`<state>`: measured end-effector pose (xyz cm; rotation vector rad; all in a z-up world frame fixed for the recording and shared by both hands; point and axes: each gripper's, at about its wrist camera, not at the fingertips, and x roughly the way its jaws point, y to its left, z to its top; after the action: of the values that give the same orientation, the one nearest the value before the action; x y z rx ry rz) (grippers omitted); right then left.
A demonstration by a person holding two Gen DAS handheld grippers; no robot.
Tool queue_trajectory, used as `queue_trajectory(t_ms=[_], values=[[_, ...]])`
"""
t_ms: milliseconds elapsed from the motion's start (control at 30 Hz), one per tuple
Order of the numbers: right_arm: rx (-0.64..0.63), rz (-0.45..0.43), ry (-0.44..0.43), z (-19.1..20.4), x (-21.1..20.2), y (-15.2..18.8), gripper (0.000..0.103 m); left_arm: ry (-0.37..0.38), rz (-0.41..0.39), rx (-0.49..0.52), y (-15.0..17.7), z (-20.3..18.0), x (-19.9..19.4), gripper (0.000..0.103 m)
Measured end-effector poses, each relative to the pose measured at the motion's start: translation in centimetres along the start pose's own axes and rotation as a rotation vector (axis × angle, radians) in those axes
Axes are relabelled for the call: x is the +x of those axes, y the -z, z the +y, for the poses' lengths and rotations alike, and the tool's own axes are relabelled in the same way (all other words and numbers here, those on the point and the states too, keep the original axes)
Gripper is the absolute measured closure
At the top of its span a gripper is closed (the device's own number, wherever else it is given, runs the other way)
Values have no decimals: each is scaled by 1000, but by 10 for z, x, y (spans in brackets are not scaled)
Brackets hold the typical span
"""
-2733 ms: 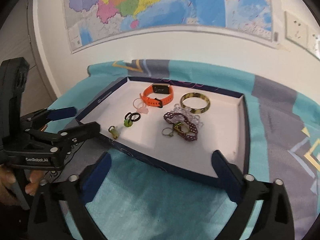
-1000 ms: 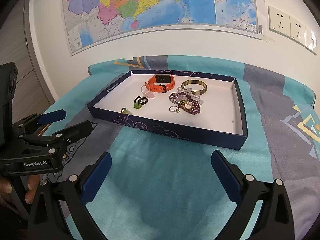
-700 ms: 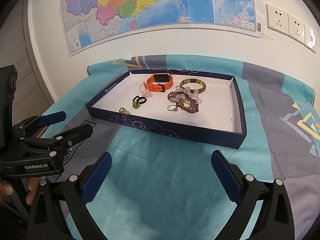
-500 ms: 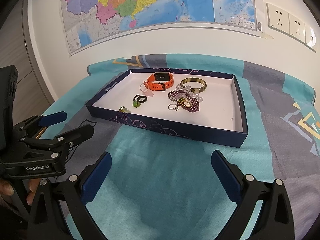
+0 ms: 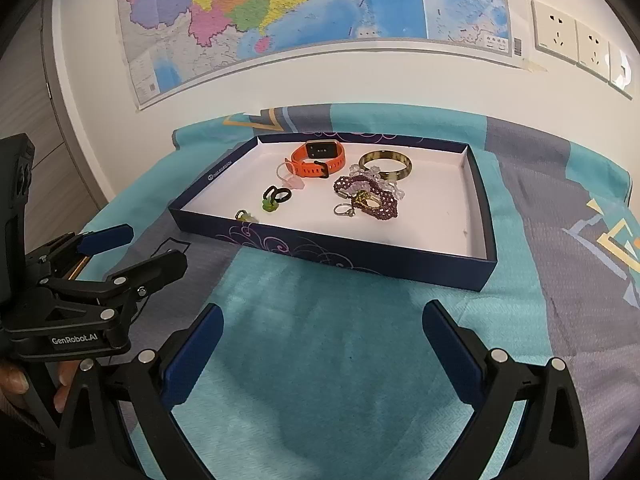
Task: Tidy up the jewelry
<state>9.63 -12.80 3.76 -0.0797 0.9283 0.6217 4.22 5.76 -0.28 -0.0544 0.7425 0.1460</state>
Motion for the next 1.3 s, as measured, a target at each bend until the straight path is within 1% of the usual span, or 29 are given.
queue_trajectory(t_ms=[1300], values=[[9,5,3,-4,3,1,7,4,12,14,2,-6,4,6]])
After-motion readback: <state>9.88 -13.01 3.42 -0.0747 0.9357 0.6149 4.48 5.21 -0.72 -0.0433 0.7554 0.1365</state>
